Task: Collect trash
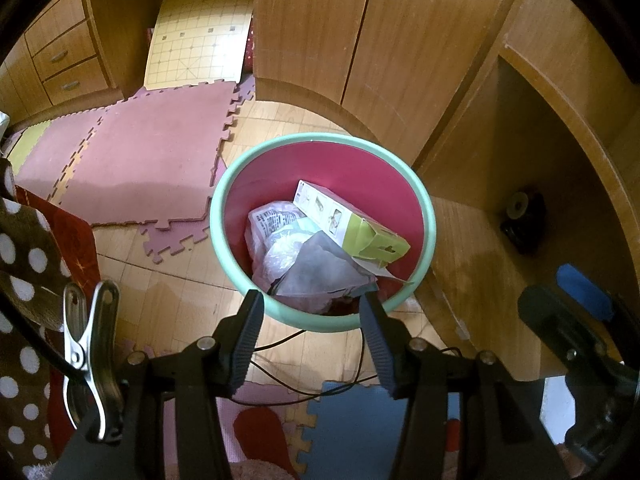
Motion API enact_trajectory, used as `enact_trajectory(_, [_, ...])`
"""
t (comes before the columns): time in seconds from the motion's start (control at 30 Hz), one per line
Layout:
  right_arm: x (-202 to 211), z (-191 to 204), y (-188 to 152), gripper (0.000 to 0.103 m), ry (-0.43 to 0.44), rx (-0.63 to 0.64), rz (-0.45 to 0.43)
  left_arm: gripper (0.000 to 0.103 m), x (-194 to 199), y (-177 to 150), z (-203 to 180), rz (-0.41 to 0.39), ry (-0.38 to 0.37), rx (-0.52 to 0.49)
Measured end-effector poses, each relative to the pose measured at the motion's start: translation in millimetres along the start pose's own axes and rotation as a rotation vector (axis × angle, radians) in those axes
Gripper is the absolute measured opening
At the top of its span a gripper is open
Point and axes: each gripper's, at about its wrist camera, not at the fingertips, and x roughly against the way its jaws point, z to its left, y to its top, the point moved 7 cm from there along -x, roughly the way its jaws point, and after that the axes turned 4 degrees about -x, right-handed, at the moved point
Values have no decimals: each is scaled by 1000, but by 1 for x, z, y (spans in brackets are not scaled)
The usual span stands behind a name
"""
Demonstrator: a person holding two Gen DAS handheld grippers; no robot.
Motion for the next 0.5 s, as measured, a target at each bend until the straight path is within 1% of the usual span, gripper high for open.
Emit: enact_trajectory(0.5, [0, 0, 0, 75, 2, 0, 0, 52, -2, -1, -1, 4, -3, 2])
